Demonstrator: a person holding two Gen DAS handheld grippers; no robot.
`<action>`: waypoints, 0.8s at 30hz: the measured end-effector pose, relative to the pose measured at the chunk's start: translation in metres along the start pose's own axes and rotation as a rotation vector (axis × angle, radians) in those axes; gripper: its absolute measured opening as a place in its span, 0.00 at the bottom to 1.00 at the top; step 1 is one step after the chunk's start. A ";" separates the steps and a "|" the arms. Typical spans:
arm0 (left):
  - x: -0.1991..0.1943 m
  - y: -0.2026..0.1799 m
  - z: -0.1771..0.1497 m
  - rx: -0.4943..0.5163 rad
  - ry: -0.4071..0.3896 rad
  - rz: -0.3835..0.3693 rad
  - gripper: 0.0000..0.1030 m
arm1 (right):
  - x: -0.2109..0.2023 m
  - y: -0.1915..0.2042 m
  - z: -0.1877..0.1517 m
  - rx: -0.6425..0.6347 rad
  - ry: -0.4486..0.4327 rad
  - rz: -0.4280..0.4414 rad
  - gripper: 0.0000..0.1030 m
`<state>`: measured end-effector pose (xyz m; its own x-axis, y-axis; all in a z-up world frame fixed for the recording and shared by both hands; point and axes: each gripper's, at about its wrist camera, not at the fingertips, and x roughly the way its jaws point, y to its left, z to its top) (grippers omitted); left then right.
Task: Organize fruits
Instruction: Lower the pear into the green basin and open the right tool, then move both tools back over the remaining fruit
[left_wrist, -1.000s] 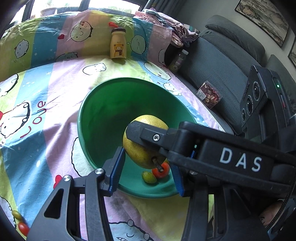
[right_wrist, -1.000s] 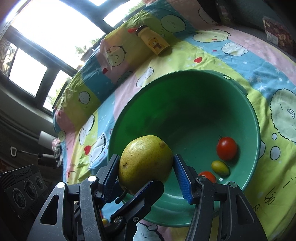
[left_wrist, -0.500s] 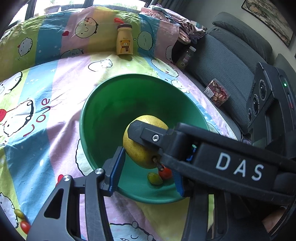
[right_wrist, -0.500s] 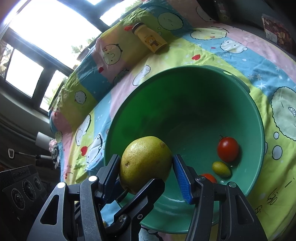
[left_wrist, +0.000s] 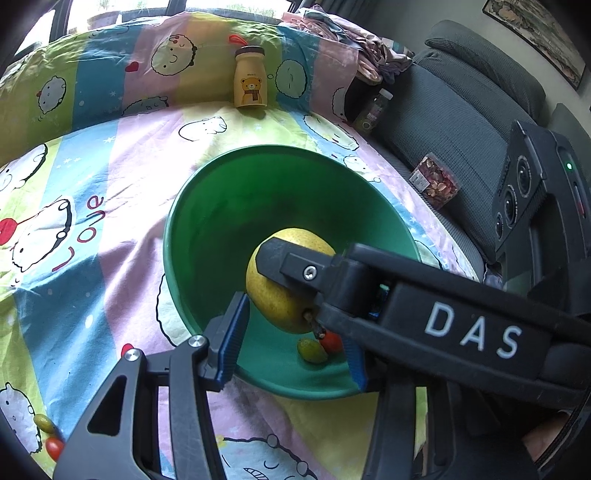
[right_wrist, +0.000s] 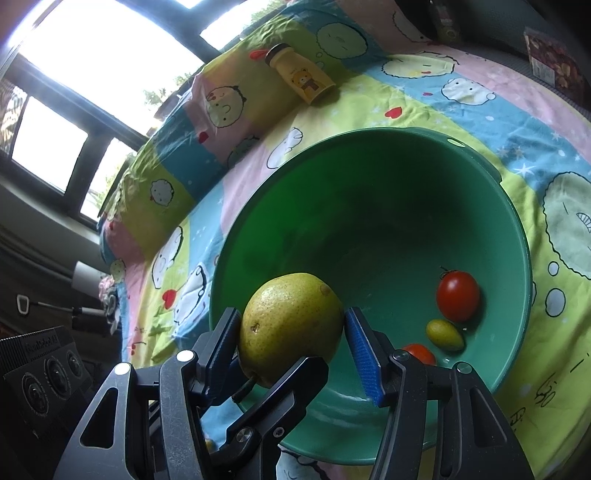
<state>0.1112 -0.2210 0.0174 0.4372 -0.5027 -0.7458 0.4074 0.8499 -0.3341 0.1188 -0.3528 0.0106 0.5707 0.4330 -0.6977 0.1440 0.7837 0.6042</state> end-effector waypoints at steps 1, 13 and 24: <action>-0.002 -0.001 0.000 0.003 -0.012 0.012 0.47 | -0.001 0.000 0.000 -0.003 -0.005 -0.006 0.58; -0.038 0.005 -0.007 0.012 -0.081 0.039 0.59 | -0.009 0.003 -0.001 -0.016 -0.070 -0.096 0.54; -0.105 0.070 -0.039 -0.147 -0.152 0.229 0.68 | -0.023 0.035 -0.009 -0.141 -0.142 -0.148 0.54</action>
<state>0.0621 -0.1028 0.0501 0.6234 -0.3041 -0.7203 0.1687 0.9519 -0.2559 0.1033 -0.3318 0.0442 0.6613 0.2496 -0.7074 0.1259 0.8927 0.4327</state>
